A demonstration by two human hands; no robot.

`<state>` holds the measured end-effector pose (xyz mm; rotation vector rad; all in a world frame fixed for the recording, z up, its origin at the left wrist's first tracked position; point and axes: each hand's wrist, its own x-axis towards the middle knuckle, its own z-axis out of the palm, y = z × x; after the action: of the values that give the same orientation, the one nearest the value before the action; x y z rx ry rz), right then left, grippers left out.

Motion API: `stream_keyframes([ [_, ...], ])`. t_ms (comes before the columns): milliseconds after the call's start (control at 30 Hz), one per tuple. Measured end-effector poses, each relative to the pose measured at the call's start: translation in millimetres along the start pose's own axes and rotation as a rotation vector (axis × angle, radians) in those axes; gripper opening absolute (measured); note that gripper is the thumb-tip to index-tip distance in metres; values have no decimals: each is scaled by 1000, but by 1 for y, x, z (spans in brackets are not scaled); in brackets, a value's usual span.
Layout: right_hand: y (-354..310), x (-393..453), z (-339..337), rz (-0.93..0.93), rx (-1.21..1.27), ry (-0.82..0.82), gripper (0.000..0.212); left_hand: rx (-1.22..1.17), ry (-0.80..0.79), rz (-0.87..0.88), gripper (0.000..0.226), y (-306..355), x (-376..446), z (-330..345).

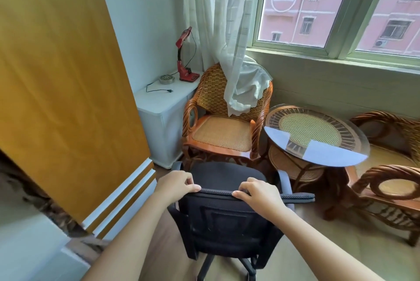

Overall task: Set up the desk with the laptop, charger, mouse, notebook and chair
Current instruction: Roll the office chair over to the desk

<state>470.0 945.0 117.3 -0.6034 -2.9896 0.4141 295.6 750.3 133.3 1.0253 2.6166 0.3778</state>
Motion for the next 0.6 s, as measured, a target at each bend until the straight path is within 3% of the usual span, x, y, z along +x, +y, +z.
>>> stream_keyframes([
  [267, -20, -95, 12, -86, 5, 25, 39, -124, 40, -100, 27, 11, -113, 27],
  [600, -19, -199, 15, -210, 6, -39, 35, -113, 35, -184, 31, 38, -249, 68],
])
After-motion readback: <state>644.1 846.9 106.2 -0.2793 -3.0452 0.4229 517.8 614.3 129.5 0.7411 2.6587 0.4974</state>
